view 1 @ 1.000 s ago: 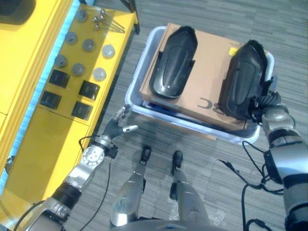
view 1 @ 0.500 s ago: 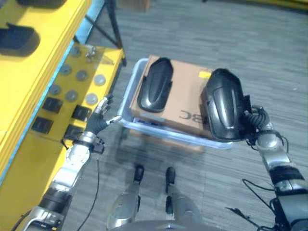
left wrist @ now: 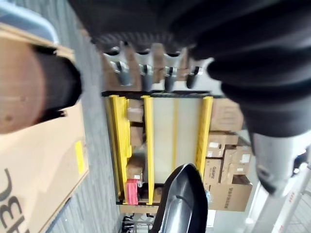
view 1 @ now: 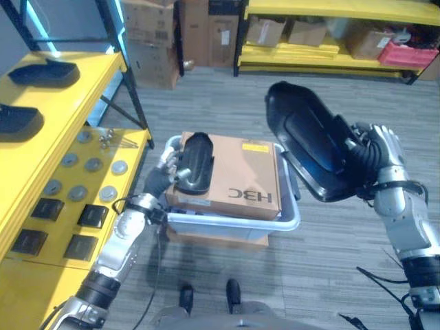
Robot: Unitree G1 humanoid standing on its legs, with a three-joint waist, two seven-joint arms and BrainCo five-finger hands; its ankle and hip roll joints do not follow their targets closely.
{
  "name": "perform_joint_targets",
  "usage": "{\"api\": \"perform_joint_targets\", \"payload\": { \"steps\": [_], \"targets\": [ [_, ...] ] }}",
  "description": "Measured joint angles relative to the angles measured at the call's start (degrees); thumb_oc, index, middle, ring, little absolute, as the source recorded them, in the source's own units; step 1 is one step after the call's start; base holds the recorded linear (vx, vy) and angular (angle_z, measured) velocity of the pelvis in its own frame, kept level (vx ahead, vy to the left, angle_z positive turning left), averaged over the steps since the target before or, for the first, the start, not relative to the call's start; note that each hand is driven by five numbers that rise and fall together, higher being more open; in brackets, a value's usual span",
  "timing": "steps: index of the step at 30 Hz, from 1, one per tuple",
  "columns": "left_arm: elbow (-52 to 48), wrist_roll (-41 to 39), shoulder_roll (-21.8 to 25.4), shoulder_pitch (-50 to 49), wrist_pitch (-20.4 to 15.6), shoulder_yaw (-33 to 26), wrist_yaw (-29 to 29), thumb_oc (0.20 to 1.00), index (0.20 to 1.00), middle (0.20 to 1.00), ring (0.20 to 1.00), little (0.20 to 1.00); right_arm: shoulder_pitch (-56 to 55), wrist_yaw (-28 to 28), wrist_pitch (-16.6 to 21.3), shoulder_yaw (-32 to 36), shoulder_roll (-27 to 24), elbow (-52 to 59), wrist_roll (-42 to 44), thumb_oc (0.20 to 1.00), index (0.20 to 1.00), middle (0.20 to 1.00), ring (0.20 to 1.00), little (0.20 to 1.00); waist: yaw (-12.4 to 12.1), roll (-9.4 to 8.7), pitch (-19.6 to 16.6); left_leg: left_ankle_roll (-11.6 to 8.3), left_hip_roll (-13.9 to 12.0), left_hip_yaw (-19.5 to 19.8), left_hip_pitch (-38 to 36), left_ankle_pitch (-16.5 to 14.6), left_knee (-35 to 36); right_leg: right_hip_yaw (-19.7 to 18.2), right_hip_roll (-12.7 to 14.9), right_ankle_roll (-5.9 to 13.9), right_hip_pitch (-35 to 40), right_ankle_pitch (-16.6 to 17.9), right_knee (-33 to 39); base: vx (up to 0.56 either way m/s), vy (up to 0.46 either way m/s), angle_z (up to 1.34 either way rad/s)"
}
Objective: Move parts from the plastic box to the shelf.
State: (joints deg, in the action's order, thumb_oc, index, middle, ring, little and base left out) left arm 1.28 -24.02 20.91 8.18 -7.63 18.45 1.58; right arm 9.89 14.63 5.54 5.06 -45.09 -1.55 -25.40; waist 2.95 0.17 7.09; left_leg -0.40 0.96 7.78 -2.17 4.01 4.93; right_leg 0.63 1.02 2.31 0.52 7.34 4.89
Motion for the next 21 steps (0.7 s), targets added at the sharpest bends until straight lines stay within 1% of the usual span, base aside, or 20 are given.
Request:
{"api": "perform_joint_targets", "payload": {
  "steps": [2, 3, 5, 7, 9, 12, 16, 17, 19, 21],
  "targets": [
    [0.6, -0.71, -1.81, 0.97, 0.33, 1.49, -0.1, 1.0, 1.0, 1.0, 1.0, 1.0, -1.33, 0.76, 1.12, -0.25, 1.46, 5.1, -2.01, 0.2, 0.2, 0.2, 0.2, 0.2, 0.48, 0.38, -0.44, -0.07, -0.01, -0.08, -0.91, -0.4, 0.01, -0.1, -0.03, 0.17, 1.24, -0.59, 0.06, 0.0, -0.014, -0.03],
    [1.38, -0.8, -2.97, 1.74, 0.4, 2.7, -0.22, 1.0, 1.0, 1.0, 1.0, 1.0, -1.44, 0.84, 1.8, -0.67, 3.21, 7.1, -2.02, 0.2, 0.2, 0.2, 0.2, 0.2, 0.77, 0.54, -1.83, -0.11, -0.03, -0.21, -0.92, -0.61, 0.01, -0.23, -0.06, -0.07, 1.23, -0.96, 0.17, 0.01, -0.021, -0.04],
    [2.17, -1.46, -4.03, 2.26, 0.57, 4.21, -0.94, 1.0, 1.0, 1.0, 1.0, 1.0, -1.45, 1.0, 2.06, -0.7, 5.58, 8.79, -1.96, 0.2, 0.2, 0.2, 0.2, 0.2, 0.86, 0.64, -3.07, -0.12, -0.12, -0.36, -1.01, -0.75, 0.01, -0.37, -0.16, -0.01, 1.27, -1.04, 0.17, 0.01, -0.017, -0.05],
    [2.22, -2.0, -4.31, 2.29, 0.88, 5.04, -1.58, 1.0, 1.0, 1.0, 1.0, 1.0, -1.23, 1.24, 2.44, -1.63, 6.31, 9.43, -1.66, 0.2, 0.2, 0.2, 0.2, 0.2, 0.88, 0.6, -3.71, -0.08, -0.25, -0.55, -1.36, -0.81, 0.0, -0.54, -0.26, 0.13, 1.46, -0.95, 0.1, 0.0, -0.017, -0.05],
    [2.32, -2.97, -4.54, 2.3, 0.95, 6.33, -2.91, 1.0, 1.0, 1.0, 1.0, 1.0, -1.21, 2.39, 2.69, -4.49, 6.9, 10.12, -1.38, 0.2, 0.2, 0.2, 0.2, 0.2, 0.78, 0.56, -3.91, 0.25, -0.32, -0.82, -2.0, -0.63, 0.0, -0.77, -0.38, 0.13, 1.87, -0.95, -0.11, -0.02, -0.015, -0.07],
    [5.08, -3.44, -6.39, 2.99, 1.18, 7.66, -5.38, 1.0, 1.0, 1.0, 1.0, 1.0, -0.89, 3.33, 3.09, -10.65, 9.58, 10.13, -0.85, 0.2, 0.2, 0.2, 0.2, 0.2, 0.66, 0.57, -4.02, 0.26, -0.33, -1.25, -2.18, -0.63, 0.0, -1.15, -0.39, 0.08, 1.94, -0.87, -0.03, -0.01, -0.01, -0.06],
    [6.37, -4.19, -6.8, 3.21, 1.96, 9.32, -7.04, 1.0, 1.0, 1.0, 1.0, 1.0, -0.65, 3.45, 3.93, -14.73, 11.37, 10.13, -0.8, 0.2, 0.2, 0.2, 0.2, 0.2, 0.35, 0.55, -4.0, 0.27, -0.31, -1.39, -2.65, -0.62, 0.01, -1.31, -0.34, 0.07, 2.07, -0.8, 0.08, 0.0, 0.0, -0.02],
    [6.29, -5.28, -6.78, 3.26, 1.97, 9.42, -7.71, 1.0, 1.0, 1.0, 1.0, 1.0, -0.16, 3.98, 3.78, -15.62, 11.62, 10.12, -0.66, 0.2, 0.2, 0.2, 0.2, 0.2, 0.35, 0.54, -4.0, 0.28, -0.31, -1.39, -2.68, -0.62, 0.01, -1.31, -0.35, 0.06, 2.08, -0.79, 0.05, 0.0, 0.0, 0.0],
    [6.23, -8.79, -6.98, 3.77, 1.92, 10.51, -8.98, 1.0, 1.0, 1.0, 1.0, 1.0, 0.89, 5.15, 3.77, -19.96, 13.68, 10.12, 1.53, 0.2, 0.2, 0.2, 0.2, 0.2, 0.49, 0.52, -4.01, 0.27, -0.31, -1.42, -2.68, -0.63, 0.01, -1.35, -0.36, 0.08, 2.19, -0.79, 0.07, -0.02, 0.003, -0.01],
    [6.3, -10.75, -7.29, 3.79, 1.92, 11.42, -10.11, 1.0, 1.0, 1.0, 1.0, 1.0, 1.18, 5.67, 3.53, -20.91, 15.61, 9.61, 3.76, 0.2, 0.2, 0.2, 0.2, 0.2, 0.38, 0.49, -4.0, 0.23, -0.31, -1.41, -2.67, -0.66, 0.01, -1.31, -0.36, 0.08, 2.21, -0.78, 0.04, 0.0, 0.0, 0.0]
  ]
}}
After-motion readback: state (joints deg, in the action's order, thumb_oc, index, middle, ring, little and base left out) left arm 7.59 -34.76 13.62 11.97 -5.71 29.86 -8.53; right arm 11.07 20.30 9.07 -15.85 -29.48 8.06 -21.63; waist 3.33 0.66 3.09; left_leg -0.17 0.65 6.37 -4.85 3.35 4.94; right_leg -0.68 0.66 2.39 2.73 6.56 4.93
